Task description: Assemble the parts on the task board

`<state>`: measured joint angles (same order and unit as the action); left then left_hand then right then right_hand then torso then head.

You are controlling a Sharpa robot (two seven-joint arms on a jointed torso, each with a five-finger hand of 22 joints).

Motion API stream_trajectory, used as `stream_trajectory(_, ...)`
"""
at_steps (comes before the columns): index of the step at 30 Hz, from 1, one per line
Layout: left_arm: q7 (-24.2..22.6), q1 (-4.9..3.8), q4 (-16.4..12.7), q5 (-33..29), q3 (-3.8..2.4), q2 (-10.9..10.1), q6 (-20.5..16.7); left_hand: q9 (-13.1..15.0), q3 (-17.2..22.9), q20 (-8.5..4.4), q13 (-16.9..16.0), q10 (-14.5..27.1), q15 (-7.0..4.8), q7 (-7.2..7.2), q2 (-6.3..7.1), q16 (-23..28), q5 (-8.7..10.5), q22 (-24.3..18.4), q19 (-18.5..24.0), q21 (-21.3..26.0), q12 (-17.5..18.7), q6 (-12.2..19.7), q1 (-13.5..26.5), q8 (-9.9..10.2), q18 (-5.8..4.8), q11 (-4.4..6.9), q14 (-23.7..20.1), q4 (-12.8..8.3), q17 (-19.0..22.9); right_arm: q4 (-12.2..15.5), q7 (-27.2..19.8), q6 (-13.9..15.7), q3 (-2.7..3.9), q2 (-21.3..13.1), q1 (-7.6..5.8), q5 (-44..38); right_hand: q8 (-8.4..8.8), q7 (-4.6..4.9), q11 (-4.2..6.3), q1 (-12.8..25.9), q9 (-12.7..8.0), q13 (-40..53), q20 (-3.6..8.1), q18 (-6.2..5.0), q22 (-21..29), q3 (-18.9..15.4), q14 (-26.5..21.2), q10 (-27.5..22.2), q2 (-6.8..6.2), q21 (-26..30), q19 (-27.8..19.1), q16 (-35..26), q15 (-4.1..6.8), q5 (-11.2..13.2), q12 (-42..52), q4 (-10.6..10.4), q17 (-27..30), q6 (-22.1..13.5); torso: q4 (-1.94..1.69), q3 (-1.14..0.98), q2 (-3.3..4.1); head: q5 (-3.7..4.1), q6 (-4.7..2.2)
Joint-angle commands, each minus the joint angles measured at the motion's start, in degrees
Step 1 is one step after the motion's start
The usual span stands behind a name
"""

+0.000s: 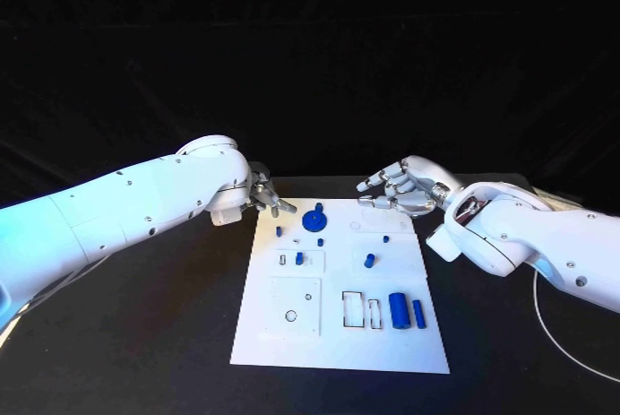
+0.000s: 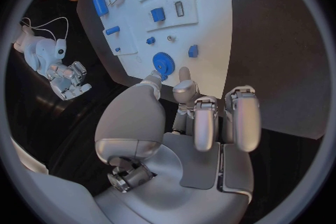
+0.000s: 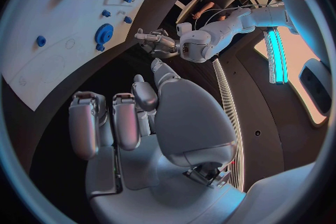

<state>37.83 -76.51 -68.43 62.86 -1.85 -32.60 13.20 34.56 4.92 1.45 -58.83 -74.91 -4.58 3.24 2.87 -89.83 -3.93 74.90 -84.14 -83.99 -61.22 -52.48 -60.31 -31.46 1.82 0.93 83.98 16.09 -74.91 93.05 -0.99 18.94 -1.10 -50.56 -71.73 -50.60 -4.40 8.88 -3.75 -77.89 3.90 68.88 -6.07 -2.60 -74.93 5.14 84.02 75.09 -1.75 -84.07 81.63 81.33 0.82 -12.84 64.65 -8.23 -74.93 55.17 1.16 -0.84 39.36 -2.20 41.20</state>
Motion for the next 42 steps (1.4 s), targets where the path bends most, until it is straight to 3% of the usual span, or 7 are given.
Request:
stream_trajectory(1,-1.6,-0.12,2.6,-1.1,0.36,1.3,3.1,-0.2,-0.6,0.43,0.0,0.4,0.33,0.15,-0.10,-0.2,0.03,9.5,-2.7,0.2,0.2,0.1,-0.6,0.4,-0.02,-0.19,6.0,0.1,-15.1,0.0,-0.1,-0.8,0.00,0.2,0.05,-0.2,-0.19,0.08,-0.13,0.5,0.0,0.0,0.19,-0.44,-2.5,-0.3,3.2,-0.4,0.18,0.2,-0.4,-0.4,-0.40,0.2,-0.1,0.0,-2.8,-0.1,0.07,0.15,0.06,-0.24,-0.06)
stream_trajectory(8,-2.5,0.17,7.5,-0.5,1.60,3.8,4.5,-0.7,-2.2,0.57,-0.1,0.2,0.38,0.10,-0.58,-0.2,0.14,9.7,-2.8,0.0,-0.1,-0.7,-0.1,0.6,-0.05,-0.18,6.0,0.5,-15.1,-0.1,-0.1,-0.9,-0.01,0.3,0.08,-0.3,-0.19,0.07,-0.12,0.4,0.0,0.0,0.19,-0.45,-2.5,-0.3,3.2,-0.4,0.25,0.2,-0.4,-0.4,-0.39,0.2,0.0,0.1,-2.9,-0.1,0.08,0.03,-0.03,-0.48,0.02)
stream_trajectory(15,-2.9,0.72,9.6,0.1,2.13,5.0,5.4,-0.9,-2.7,0.57,-0.4,0.0,0.33,-0.03,-0.83,-0.2,0.13,9.9,-2.9,-0.1,-0.4,-1.2,-0.4,0.5,-0.10,-0.09,6.0,0.4,-15.1,-0.1,-0.1,-1.0,-0.01,0.4,0.10,-0.3,-0.20,0.07,-0.11,0.3,0.0,0.0,0.20,-0.45,-2.5,-0.3,3.2,-0.4,0.31,0.2,-0.4,-0.3,-0.39,0.0,0.0,0.1,-2.9,-0.1,0.05,0.00,-0.04,-0.56,0.19)
stream_trajectory(32,-3.0,1.33,11.0,0.4,2.44,5.9,8.0,-1.6,-3.8,0.46,-0.4,-0.2,0.20,-0.17,-2.04,-0.2,0.00,10.1,-3.0,-0.3,-0.6,-1.8,-3.7,0.7,-0.16,0.05,6.0,-0.6,-15.1,0.0,-0.1,-1.0,-0.01,0.4,0.11,-0.3,-0.22,0.06,-0.09,0.1,0.1,0.0,0.21,-0.45,-2.5,-0.3,3.2,-0.4,0.46,0.2,-0.3,-0.4,-0.36,-0.3,0.0,0.2,-2.8,-0.1,0.04,-0.02,-0.08,-0.71,0.24)
stream_trajectory(42,-2.9,1.60,11.3,0.4,2.47,6.3,7.3,-1.8,-3.8,0.44,-0.4,-0.2,0.16,-0.23,-2.93,-0.2,-0.06,10.2,-3.0,-0.3,-0.7,-2.0,-5.1,0.7,-0.17,0.10,6.0,-0.9,-15.1,0.0,-0.1,-1.1,-0.01,0.4,0.12,-0.3,-0.23,0.06,-0.09,0.0,0.1,0.1,0.22,-0.45,-2.5,-0.3,3.3,-0.4,0.51,0.3,-0.4,-0.4,-0.36,-0.4,0.1,0.2,-2.9,-0.1,0.06,-0.02,-0.06,-0.67,0.39)
